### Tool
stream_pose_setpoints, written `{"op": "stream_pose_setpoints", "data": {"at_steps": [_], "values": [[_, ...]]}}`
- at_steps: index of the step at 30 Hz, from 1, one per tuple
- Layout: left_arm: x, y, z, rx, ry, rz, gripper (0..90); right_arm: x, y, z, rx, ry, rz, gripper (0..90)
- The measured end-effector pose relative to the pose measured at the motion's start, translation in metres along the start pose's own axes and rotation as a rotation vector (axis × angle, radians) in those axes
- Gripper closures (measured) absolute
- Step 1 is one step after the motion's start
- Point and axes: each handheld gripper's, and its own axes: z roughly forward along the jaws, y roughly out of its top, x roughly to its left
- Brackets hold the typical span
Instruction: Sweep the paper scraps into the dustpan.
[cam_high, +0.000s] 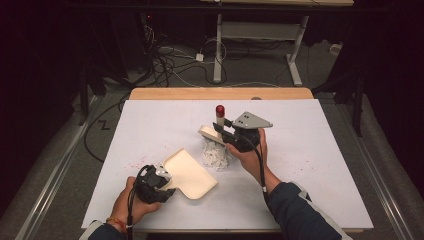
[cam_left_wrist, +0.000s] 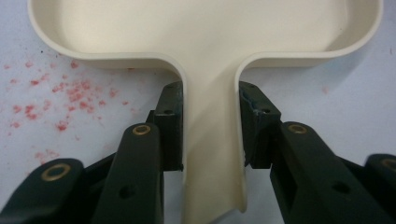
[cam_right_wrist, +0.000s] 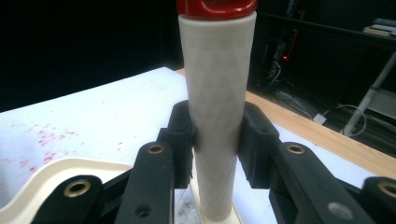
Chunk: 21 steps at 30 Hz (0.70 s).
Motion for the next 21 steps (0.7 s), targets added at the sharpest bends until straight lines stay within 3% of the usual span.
{"op": "stream_pose_setpoints", "data": {"at_steps": [6, 9, 16, 21], "values": [[-0.003, 0.008, 0.006, 0.015, -0.003, -0.014, 63.6, 0.016, 0.000, -0.005, -0.003, 0.020, 0.001, 69.3], [-0.008, 0.012, 0.008, 0.024, 0.017, -0.018, 63.5, 0.029, 0.001, -0.006, 0.000, 0.028, -0.011, 69.2], [-0.015, 0.019, 0.013, 0.008, 0.017, -0.037, 63.5, 0.054, 0.005, -0.007, -0.009, 0.084, -0.019, 69.5], [-0.018, 0.020, 0.014, -0.005, 0.022, -0.039, 63.4, 0.059, 0.012, -0.006, -0.025, 0.124, -0.013, 69.9]]}}
